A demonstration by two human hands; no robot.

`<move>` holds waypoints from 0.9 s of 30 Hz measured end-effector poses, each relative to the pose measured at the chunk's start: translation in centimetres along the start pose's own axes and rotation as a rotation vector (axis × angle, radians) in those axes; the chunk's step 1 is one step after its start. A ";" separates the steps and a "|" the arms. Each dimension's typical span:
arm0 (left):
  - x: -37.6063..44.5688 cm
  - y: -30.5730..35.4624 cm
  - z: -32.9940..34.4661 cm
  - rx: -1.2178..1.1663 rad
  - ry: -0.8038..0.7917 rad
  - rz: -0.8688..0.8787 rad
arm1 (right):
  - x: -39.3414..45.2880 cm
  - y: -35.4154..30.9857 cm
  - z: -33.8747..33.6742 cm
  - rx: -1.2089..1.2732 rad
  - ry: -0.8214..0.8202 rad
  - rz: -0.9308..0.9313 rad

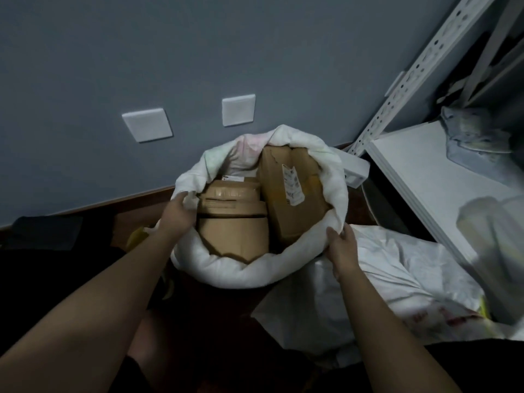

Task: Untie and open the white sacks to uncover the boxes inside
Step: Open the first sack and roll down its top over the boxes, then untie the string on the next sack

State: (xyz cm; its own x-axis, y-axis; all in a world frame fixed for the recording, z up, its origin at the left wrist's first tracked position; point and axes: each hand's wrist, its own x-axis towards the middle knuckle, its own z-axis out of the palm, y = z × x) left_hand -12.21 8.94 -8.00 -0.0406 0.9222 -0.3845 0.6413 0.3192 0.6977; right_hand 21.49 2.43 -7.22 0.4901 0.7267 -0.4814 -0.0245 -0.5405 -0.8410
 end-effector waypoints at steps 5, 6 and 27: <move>-2.9 3.7 2.4 0.007 0.194 0.158 | -3.8 0.6 -1.8 -0.137 -0.028 -0.137; -3.6 4.7 2.6 -0.014 0.184 0.194 | -4.5 0.6 -2.4 -0.134 -0.039 -0.144; -25.6 23.9 18.4 0.050 -0.327 0.772 | -20.1 2.3 -25.5 -0.724 0.076 -0.353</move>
State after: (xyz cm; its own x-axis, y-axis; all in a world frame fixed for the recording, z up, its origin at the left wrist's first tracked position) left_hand 18.20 -11.10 7.42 0.6430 0.7653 0.0288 0.4315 -0.3930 0.8120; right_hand 33.75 -24.21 6.85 0.4222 0.8890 -0.1770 0.7002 -0.4439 -0.5592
